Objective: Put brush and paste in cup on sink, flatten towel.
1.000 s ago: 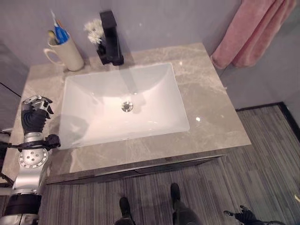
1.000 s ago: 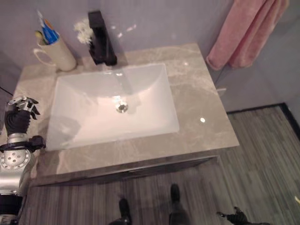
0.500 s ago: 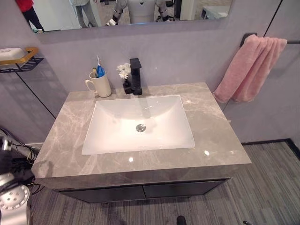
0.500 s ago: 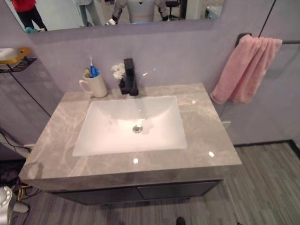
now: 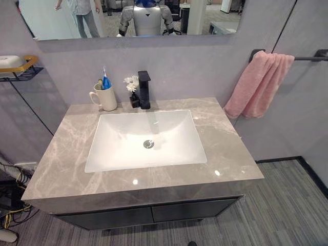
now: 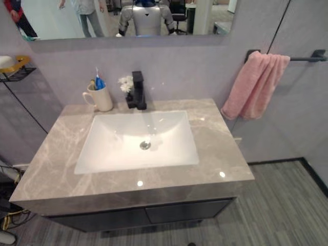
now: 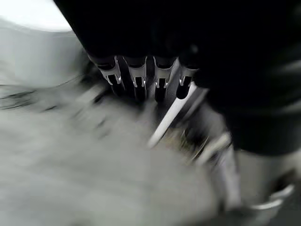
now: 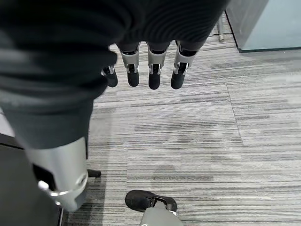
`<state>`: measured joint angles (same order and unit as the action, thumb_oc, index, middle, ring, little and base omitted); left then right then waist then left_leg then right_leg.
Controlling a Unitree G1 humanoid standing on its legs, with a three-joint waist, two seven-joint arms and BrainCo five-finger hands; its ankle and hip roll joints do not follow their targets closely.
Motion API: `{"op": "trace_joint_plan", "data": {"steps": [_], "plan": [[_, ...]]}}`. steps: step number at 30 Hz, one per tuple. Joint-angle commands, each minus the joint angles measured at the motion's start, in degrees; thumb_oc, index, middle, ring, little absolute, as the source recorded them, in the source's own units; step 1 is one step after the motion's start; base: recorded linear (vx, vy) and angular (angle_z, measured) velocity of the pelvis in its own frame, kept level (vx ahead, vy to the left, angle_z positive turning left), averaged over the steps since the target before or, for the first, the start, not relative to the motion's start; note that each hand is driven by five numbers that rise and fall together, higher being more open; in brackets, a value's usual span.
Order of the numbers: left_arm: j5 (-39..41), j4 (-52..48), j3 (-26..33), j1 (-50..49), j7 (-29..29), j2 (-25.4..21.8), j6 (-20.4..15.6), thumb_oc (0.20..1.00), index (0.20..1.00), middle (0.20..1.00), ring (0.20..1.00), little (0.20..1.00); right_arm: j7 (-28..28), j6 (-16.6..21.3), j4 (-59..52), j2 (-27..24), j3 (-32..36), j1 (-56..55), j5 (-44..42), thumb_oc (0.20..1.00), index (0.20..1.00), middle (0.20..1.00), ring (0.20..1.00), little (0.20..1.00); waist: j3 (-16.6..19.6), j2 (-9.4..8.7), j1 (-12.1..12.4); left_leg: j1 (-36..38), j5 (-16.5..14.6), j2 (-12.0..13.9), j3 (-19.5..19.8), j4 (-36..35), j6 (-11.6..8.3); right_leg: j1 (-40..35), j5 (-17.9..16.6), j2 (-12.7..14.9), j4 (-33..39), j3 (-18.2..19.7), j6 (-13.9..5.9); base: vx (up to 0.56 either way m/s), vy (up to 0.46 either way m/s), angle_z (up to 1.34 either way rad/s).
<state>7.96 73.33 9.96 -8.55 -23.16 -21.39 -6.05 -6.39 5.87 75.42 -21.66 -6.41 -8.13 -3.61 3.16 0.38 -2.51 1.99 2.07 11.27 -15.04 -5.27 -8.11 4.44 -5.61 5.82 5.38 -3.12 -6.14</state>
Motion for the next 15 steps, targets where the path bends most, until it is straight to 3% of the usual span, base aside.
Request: {"op": "trace_joint_plan", "data": {"steps": [1,3,4,7,12,15], "plan": [[-6.48,-0.02,-2.77,2.66,4.69,-1.48,-0.51,1.0,1.0,1.0,1.0,1.0,-1.12,-0.25,1.32,1.14,-1.28,4.1,0.69,1.0,1.0,1.0,1.0,1.0,-1.43,-2.21,-1.51,0.79,1.43,0.52,0.46,0.27,0.17,-2.79,2.1,3.3,-0.38,-1.95,-3.1,0.0,0.0,-0.05],[-11.46,0.13,-9.92,3.48,9.41,0.51,-0.11,1.0,1.0,1.0,1.0,1.0,-0.61,-0.34,1.32,1.02,-2.44,4.78,1.58,1.0,1.0,1.0,1.0,1.0,-1.47,-2.11,-2.07,0.84,1.24,0.32,0.31,0.27,0.41,-2.64,1.97,3.21,-0.38,-1.65,-3.13,-0.02,0.003,-0.11],[-11.46,0.17,-9.95,3.51,9.42,0.52,-0.13,1.0,1.0,1.0,1.0,1.0,-0.61,-0.34,1.32,1.01,-2.41,4.77,1.58,1.0,1.0,1.0,1.0,1.0,-1.49,-2.1,-2.02,0.86,1.23,0.32,0.3,0.27,0.41,-2.65,1.97,3.2,-0.38,-1.63,-3.13,-0.01,0.004,-0.19],[-18.45,-0.01,-18.72,4.52,14.23,3.08,0.1,1.0,1.0,1.0,1.0,1.0,0.46,-0.14,-0.02,1.25,-4.51,5.02,2.61,1.0,1.0,1.0,1.0,1.0,-1.19,-2.09,-2.9,1.46,0.77,0.01,-0.38,0.27,0.75,-2.47,1.93,3.1,-0.38,-0.94,-3.18,-0.01,0.007,-0.12],[-18.17,-3.68,-23.06,5.92,16.49,3.74,-1.48,1.0,1.0,1.0,1.0,1.0,0.96,0.48,-1.93,1.77,-6.92,4.96,2.98,1.0,1.0,1.0,1.0,1.0,-2.07,-2.53,-3.53,0.09,-0.39,-0.13,-0.11,3.73,0.96,-2.45,1.88,3.08,-0.47,-0.2,-2.68,-0.03,-0.019,-0.07],[-20.0,-5.69,-26.14,7.13,17.02,2.66,-2.26,1.0,1.0,1.0,1.0,1.0,1.15,0.72,-2.35,1.59,-9.04,5.14,4.74,1.0,1.0,1.0,1.0,1.0,-3.42,-3.11,-3.88,-2.18,-2.29,-0.25,2.19,8.08,1.41,-2.02,2.12,2.64,-1.26,0.59,-2.03,-0.08,-0.022,-0.04]]}}
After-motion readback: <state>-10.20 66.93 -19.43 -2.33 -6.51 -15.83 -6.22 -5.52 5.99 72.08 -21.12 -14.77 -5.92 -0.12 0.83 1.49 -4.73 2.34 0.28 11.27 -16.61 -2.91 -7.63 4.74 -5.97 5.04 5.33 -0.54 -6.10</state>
